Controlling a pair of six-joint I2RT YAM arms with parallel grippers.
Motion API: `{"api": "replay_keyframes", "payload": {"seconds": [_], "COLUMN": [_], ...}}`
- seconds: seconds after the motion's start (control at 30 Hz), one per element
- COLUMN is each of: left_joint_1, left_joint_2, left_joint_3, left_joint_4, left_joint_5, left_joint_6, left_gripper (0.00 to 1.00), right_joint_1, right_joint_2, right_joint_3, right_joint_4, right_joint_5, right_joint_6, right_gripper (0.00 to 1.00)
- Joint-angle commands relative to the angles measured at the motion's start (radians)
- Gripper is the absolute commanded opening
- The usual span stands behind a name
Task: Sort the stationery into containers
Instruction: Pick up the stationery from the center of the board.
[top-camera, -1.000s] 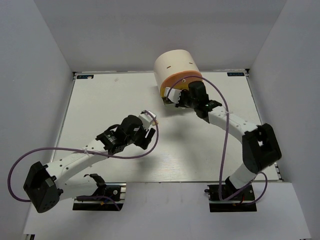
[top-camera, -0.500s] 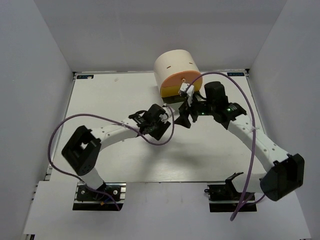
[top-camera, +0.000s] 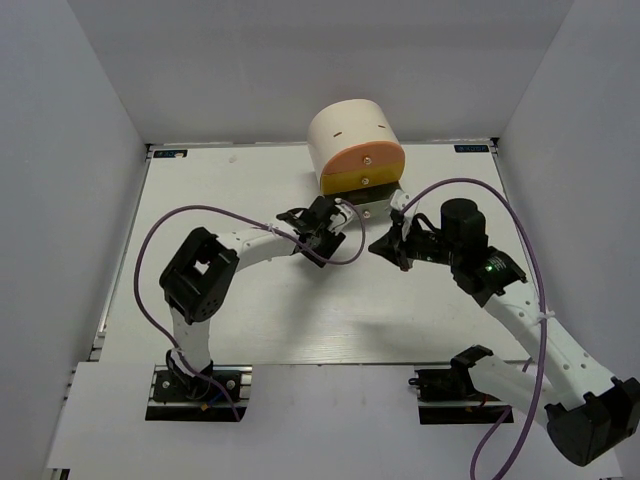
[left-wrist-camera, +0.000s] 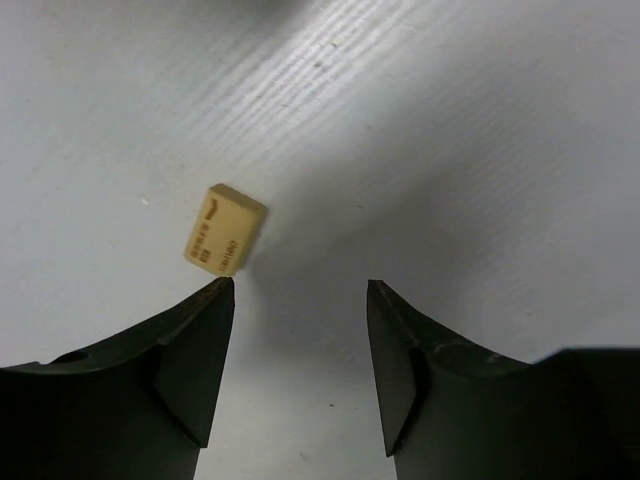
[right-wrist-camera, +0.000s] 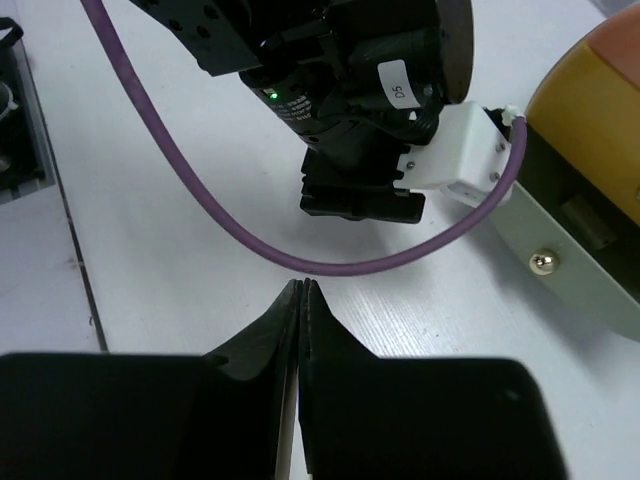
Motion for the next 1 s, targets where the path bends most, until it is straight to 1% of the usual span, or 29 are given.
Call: {"api": "replay_keyframes", "payload": {"seconds": [0.0, 0.03, 0.07, 0.13, 0.17, 0.2, 0.37, 0.57, 0.63, 0.73, 0.83, 0.87, 0.9, 0.97], "left_joint_1": [0.037, 0.048, 0.048, 0.057, 0.068, 0.077, 0.097, 0.126, 0.126, 0.135, 0.146, 0.155, 0.155, 0.155], "left_joint_2": [-0.037, -0.037, -0.037, -0.037, -0.028, -0.028, 0.03, 0.077, 0.077, 0.077, 0.086, 0.086, 0.095, 0.095], "left_joint_3": [0.023, 0.014, 0.014, 0.014, 0.023, 0.023, 0.089, 0.146, 0.146, 0.126, 0.117, 0.117, 0.117, 0.117], "left_joint_4": [0.046, 0.046, 0.055, 0.064, 0.064, 0.064, 0.052, 0.02, 0.01, 0.01, 0.01, 0.001, 0.001, -0.022], "left_joint_5": [-0.005, -0.005, -0.016, -0.016, -0.016, -0.016, -0.007, 0.079, 0.108, 0.127, 0.147, 0.162, 0.173, 0.202], "left_joint_6": [0.038, 0.038, 0.047, 0.057, 0.058, 0.058, 0.091, 0.122, 0.122, 0.133, 0.142, 0.151, 0.151, 0.16], "left_gripper": [0.65, 0.65, 0.65, 0.65, 0.65, 0.65, 0.65, 0.65, 0.61, 0.59, 0.54, 0.5, 0.47, 0.46], "right_joint_1": [0.003, 0.0, 0.003, 0.0, 0.002, 0.002, 0.003, 0.003, 0.003, 0.006, 0.005, 0.006, 0.006, 0.003], "right_joint_2": [-0.04, -0.044, -0.047, -0.053, -0.051, -0.048, -0.04, -0.048, -0.048, -0.051, -0.053, -0.056, -0.057, -0.06], "right_joint_3": [-0.012, -0.017, -0.02, -0.027, -0.029, -0.033, -0.032, -0.034, -0.035, -0.037, -0.037, -0.038, -0.04, -0.044], "right_joint_4": [0.073, 0.079, 0.084, 0.087, 0.088, 0.093, 0.095, 0.098, 0.098, 0.098, 0.099, 0.101, 0.099, 0.102], "right_joint_5": [0.046, 0.05, 0.055, 0.078, 0.081, 0.095, 0.095, 0.1, 0.1, 0.1, 0.1, 0.1, 0.101, 0.1], "right_joint_6": [0.01, 0.01, 0.013, 0.011, 0.013, 0.013, 0.014, 0.011, 0.01, 0.007, 0.008, 0.007, 0.007, 0.007], "right_gripper": [0.04, 0.09, 0.23, 0.35, 0.46, 0.48, 0.48, 0.48, 0.48, 0.48, 0.48, 0.48, 0.48, 0.48]}}
